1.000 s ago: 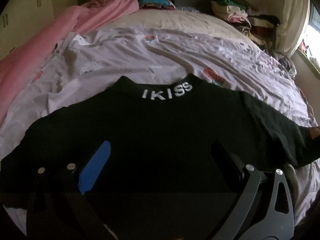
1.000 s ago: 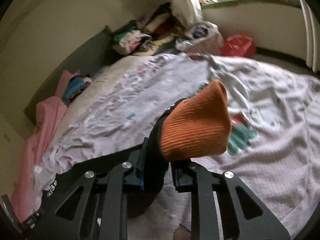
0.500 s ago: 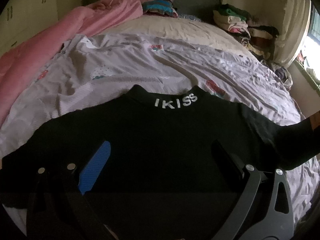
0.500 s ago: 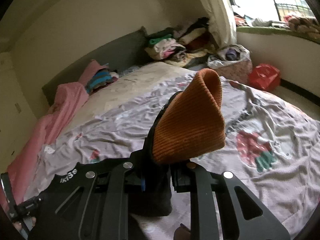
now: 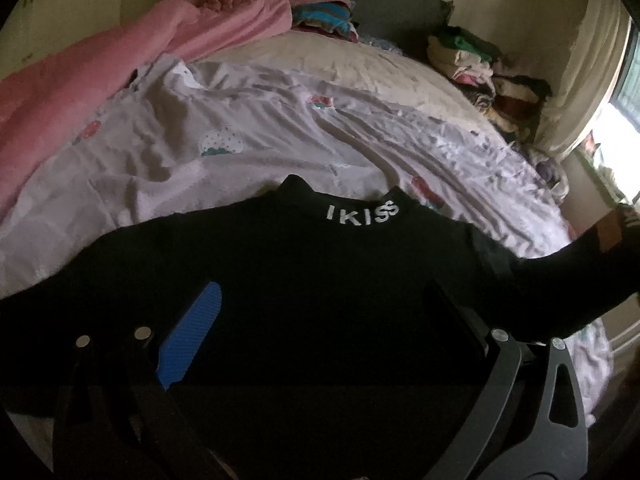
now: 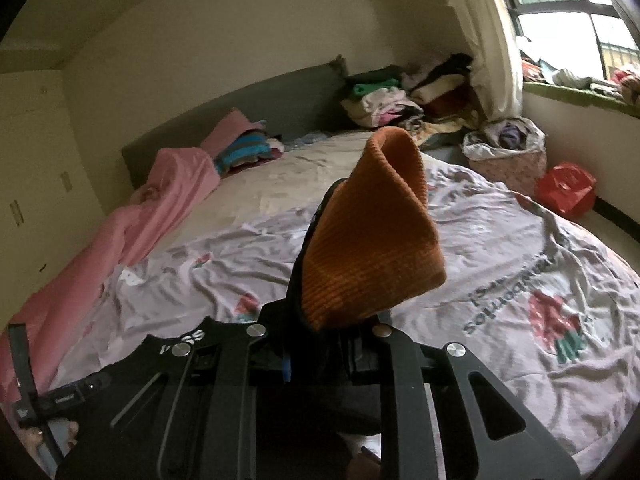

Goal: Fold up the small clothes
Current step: 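Lift the sleeve with the right tool and carry it across the sweatshirt body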

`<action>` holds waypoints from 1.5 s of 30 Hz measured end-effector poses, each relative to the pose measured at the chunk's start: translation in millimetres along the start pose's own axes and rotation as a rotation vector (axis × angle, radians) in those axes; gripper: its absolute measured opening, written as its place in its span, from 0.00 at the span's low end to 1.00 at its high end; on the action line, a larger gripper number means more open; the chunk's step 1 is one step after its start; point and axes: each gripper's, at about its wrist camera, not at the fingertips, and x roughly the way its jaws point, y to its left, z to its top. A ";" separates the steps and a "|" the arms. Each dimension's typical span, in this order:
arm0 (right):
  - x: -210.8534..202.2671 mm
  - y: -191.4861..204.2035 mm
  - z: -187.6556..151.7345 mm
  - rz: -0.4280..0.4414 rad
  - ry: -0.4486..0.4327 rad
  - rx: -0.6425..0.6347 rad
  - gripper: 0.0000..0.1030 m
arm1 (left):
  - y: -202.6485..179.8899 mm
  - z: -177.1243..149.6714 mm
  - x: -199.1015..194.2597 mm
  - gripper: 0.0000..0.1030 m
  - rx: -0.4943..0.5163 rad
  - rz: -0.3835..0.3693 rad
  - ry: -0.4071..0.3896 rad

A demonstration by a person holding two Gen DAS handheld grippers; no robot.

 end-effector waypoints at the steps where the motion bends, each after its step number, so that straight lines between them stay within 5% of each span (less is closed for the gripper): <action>1: 1.3 7.6 -0.3 0.008 0.001 -0.014 0.16 | 3.6 0.3 -1.2 0.92 -0.015 -0.023 0.002; 12: 11.5 53.9 -9.8 0.083 0.039 -0.095 0.16 | 29.3 -0.5 -13.9 0.92 -0.069 -0.036 -0.022; 18: 18.9 79.0 -16.6 0.126 0.061 -0.120 0.16 | 46.9 -0.8 -13.0 0.92 -0.157 -0.170 -0.012; 25: 28.0 109.7 -31.3 0.169 0.095 -0.171 0.16 | 54.7 -4.3 -12.3 0.92 -0.183 -0.200 -0.003; 34: 52.3 151.8 -63.9 0.228 0.173 -0.247 0.16 | 84.5 -8.1 -6.1 0.92 -0.249 -0.169 0.015; 45: 74.6 196.1 -110.7 0.279 0.260 -0.337 0.19 | 98.5 -14.5 9.1 0.92 -0.357 -0.303 0.068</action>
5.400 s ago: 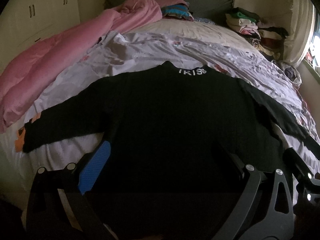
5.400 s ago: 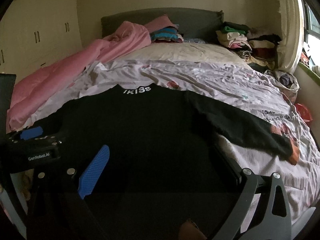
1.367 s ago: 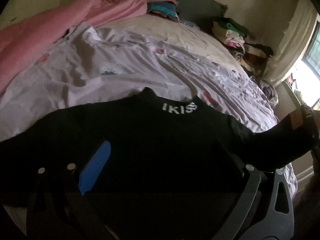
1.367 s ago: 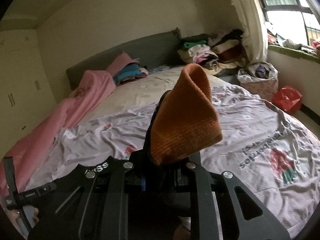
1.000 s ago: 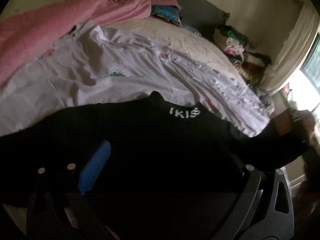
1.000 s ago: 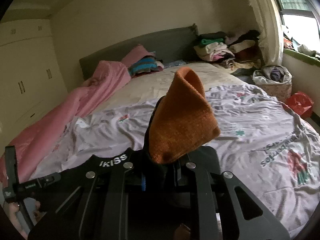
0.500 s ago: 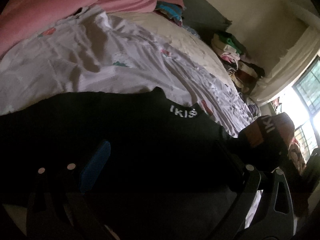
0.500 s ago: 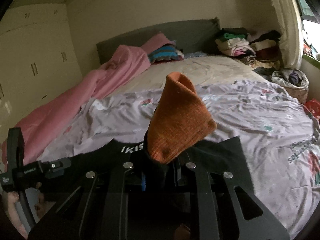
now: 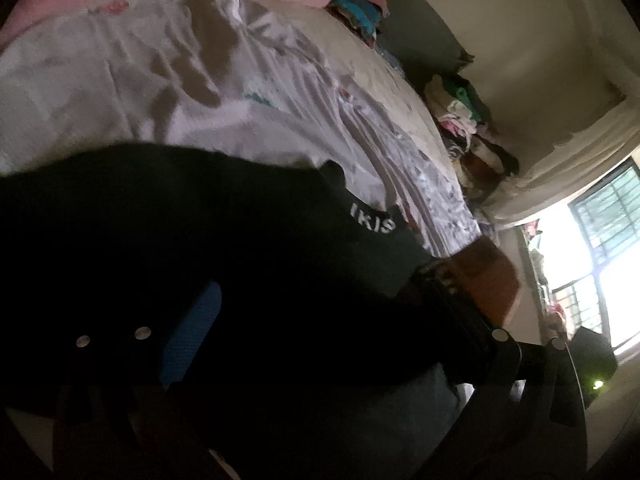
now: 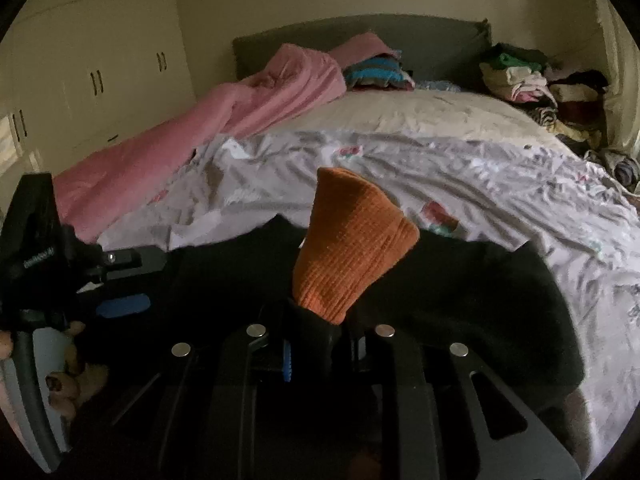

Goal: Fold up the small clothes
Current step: 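Lift the sleeve with the right tool and carry it across the sweatshirt body, then lay the sleeve flat across the body and open the right tool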

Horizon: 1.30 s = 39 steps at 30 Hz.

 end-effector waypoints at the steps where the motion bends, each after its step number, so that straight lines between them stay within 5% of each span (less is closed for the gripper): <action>1: 4.9 3.5 -3.8 0.007 0.014 -0.002 0.19 | -0.1 -0.5 1.4 0.92 -0.001 0.000 0.004; 4: 12.9 11.2 -11.3 0.029 0.044 -0.015 0.22 | 1.0 -2.7 6.4 0.92 -0.010 -0.016 0.017; 6: 14.7 14.9 -16.5 0.061 0.059 -0.021 0.38 | 0.9 -4.5 11.3 0.92 -0.020 -0.036 0.034; 11: 9.0 33.2 -32.1 0.133 0.104 -0.087 0.58 | -3.4 -9.2 18.0 0.91 0.000 -0.039 0.059; 15: -8.7 34.3 -40.7 0.124 0.099 -0.122 0.66 | -6.0 -15.3 22.3 0.75 0.009 -0.039 0.086; 18: -21.6 21.6 -45.4 0.109 0.096 -0.106 0.67 | -8.8 -21.3 31.7 0.64 0.017 -0.042 0.123; 26: -59.2 -33.8 -39.3 -0.003 0.023 -0.035 0.67 | -25.6 -43.1 55.4 0.53 0.108 0.060 0.171; 28: -65.9 -49.7 -38.8 -0.031 0.009 -0.007 0.67 | -32.7 -47.4 55.6 0.26 0.148 0.091 0.157; 30: -75.3 -66.0 -41.5 -0.067 -0.006 0.023 0.67 | -37.9 -50.8 54.1 0.12 0.167 0.083 0.151; 39: -93.3 -107.7 -43.7 -0.166 -0.034 0.072 0.67 | -81.4 -44.6 -6.4 0.07 0.331 0.042 -0.085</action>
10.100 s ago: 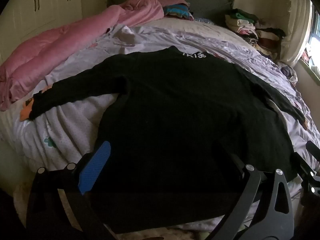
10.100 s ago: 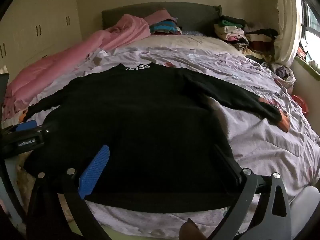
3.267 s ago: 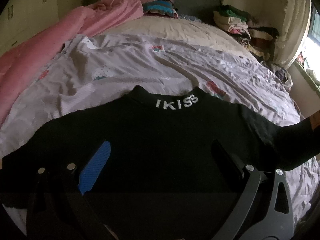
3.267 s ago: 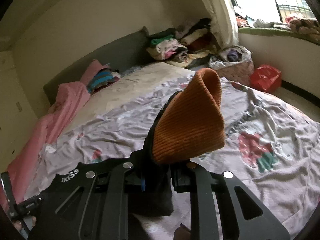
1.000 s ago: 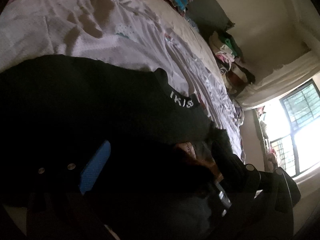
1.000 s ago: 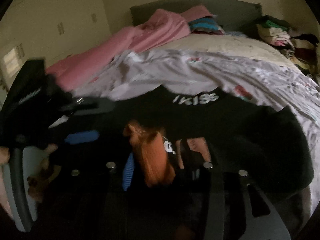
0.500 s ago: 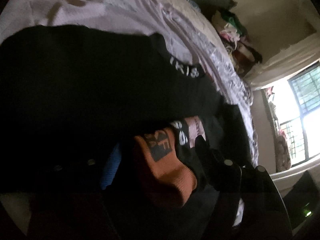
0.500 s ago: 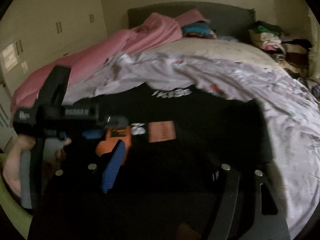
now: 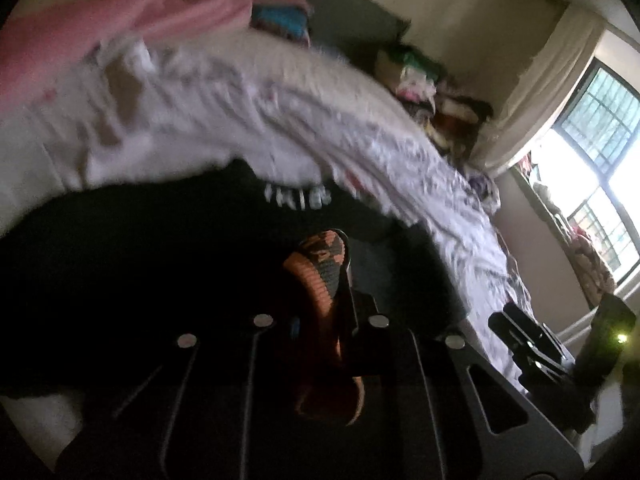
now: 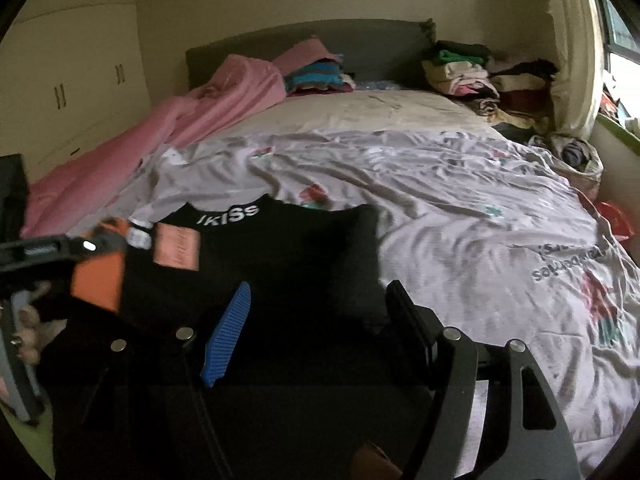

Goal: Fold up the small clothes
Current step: 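Lay the sleeve flat across the body and open the right tool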

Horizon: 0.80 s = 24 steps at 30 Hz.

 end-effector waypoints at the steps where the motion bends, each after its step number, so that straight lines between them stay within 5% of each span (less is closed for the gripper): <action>1: 0.2 -2.0 0.4 -0.007 0.000 0.001 0.67 | 1.7 2.2 -5.2 0.06 -0.001 0.004 -0.017; 14: 38.8 16.1 2.8 -0.011 0.077 -0.023 0.67 | 35.6 -2.3 15.2 0.08 -0.027 0.150 0.091; 24: 67.3 40.6 3.9 0.016 0.121 -0.076 0.67 | 36.2 0.9 -6.4 0.12 0.041 0.266 0.000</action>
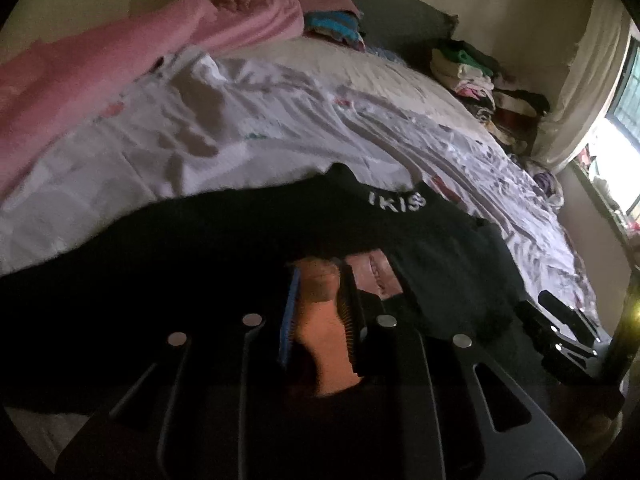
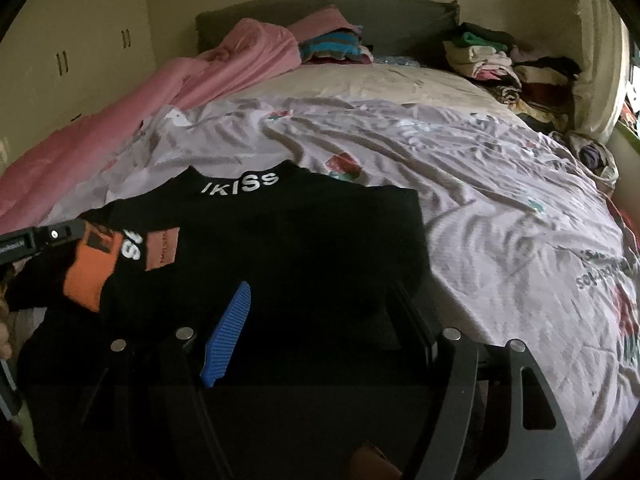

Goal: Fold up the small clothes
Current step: 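Lay the sleeve flat across the body and open the right tool, then move the left tool toward the orange cuff of the other sleeve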

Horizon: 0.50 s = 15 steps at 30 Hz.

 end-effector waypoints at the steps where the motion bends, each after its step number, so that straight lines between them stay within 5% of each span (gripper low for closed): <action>1: 2.0 0.8 0.8 0.001 0.004 -0.001 0.67 | -2.1 0.3 -1.4 0.12 0.018 0.019 -0.011; 5: 9.6 -0.2 -1.0 0.008 0.024 0.012 0.67 | -16.2 -6.0 6.5 0.12 0.087 0.021 0.023; 9: 16.2 -3.7 -2.5 0.017 0.043 0.028 0.67 | -19.3 -19.2 27.9 0.13 0.085 -0.018 0.127; 15: 34.3 -16.8 -9.3 0.011 0.124 0.079 0.67 | -9.4 -37.2 44.8 0.22 0.079 0.018 0.203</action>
